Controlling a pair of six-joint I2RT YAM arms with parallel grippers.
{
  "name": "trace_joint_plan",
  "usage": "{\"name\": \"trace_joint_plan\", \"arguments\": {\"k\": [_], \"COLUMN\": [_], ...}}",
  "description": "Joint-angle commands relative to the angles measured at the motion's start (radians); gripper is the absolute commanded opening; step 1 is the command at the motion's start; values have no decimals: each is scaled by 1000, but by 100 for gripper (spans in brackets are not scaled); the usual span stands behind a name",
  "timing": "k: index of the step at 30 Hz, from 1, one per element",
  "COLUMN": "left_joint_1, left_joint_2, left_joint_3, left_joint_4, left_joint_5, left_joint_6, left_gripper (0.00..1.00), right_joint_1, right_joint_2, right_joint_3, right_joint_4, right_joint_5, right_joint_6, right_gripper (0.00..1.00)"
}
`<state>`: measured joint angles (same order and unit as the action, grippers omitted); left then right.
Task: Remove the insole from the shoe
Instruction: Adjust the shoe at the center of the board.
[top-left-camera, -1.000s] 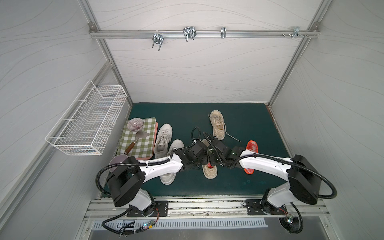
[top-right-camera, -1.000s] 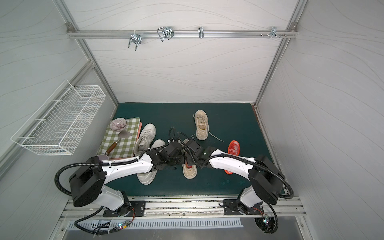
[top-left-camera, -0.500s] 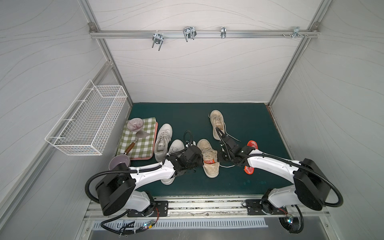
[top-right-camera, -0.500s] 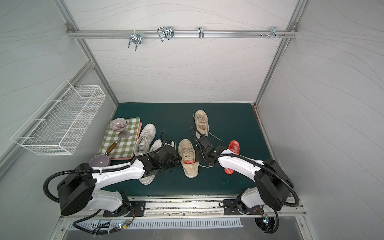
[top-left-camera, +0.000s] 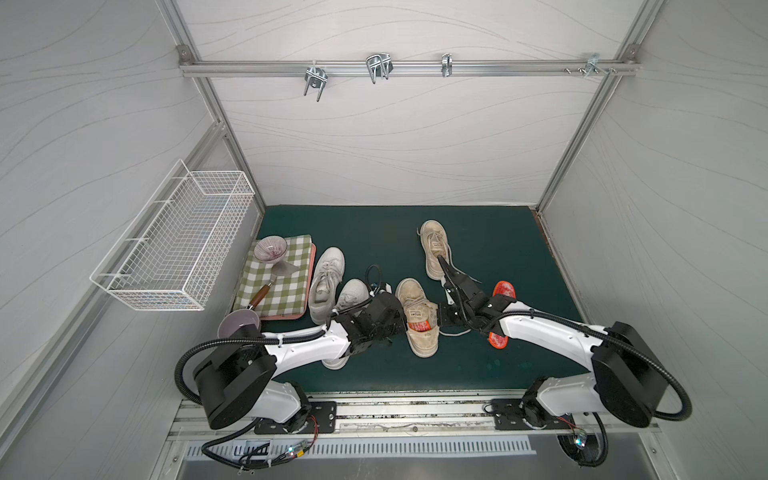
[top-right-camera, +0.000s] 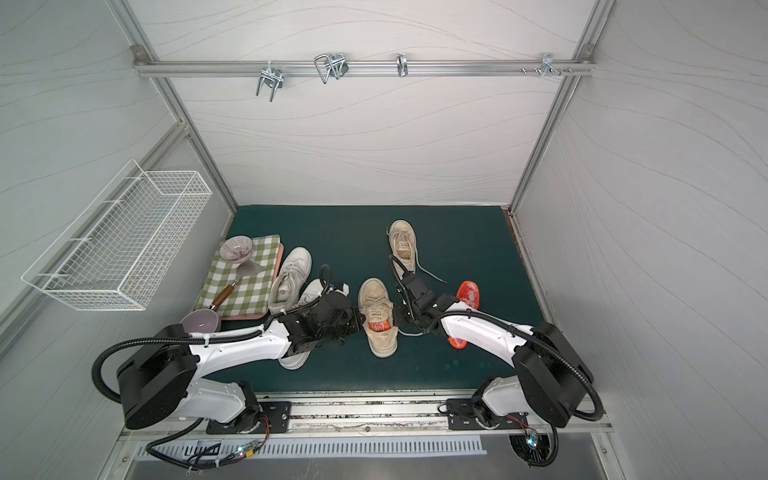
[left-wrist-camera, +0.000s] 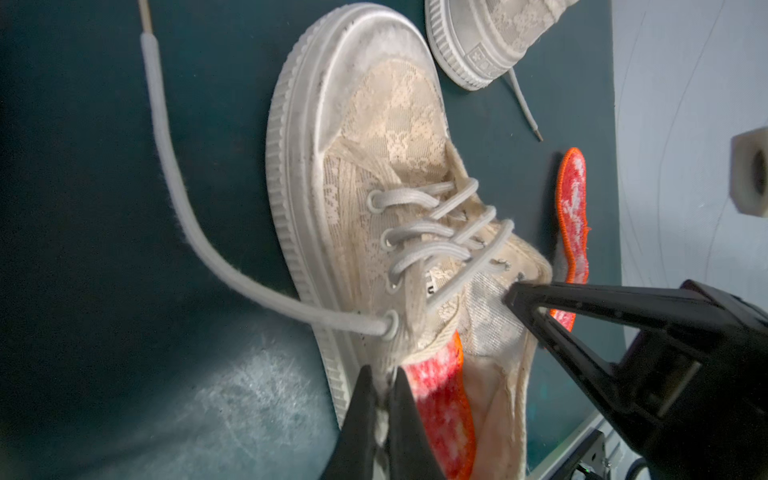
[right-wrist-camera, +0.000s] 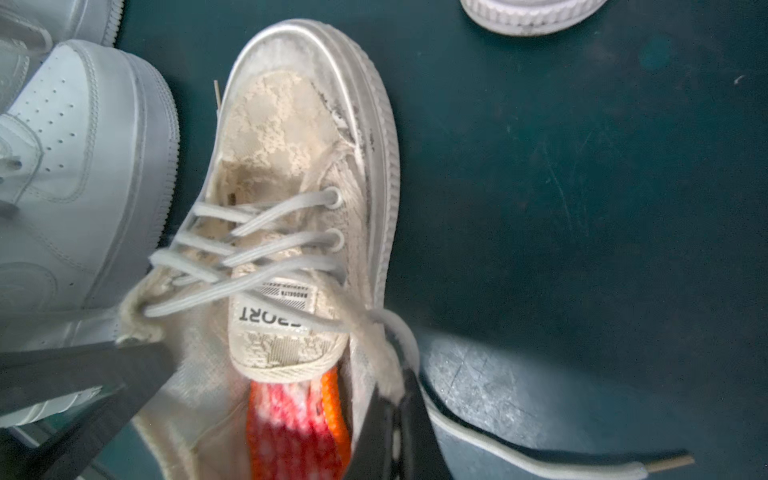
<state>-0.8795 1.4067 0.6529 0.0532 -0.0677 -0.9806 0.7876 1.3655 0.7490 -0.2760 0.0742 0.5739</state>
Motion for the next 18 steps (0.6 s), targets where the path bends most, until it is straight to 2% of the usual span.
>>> {"name": "trace_joint_plan", "arguments": {"k": [1, 8, 18], "left_joint_1": [-20, -44, -43], "left_joint_2": [32, 74, 16], "left_joint_3": [53, 71, 38], "left_joint_4": [-4, 22, -6], "left_joint_5": [-22, 11, -38], "left_joint_6": [27, 10, 7], "left_gripper": [0, 1, 12], "right_joint_1": [31, 121, 153], "right_joint_2": [-12, -23, 81], "right_joint_3": [14, 15, 57], "right_joint_4": [-72, -71, -83], "right_joint_5": [30, -10, 48], "right_joint_6": [-83, -145, -138], "right_gripper": [6, 46, 71]}}
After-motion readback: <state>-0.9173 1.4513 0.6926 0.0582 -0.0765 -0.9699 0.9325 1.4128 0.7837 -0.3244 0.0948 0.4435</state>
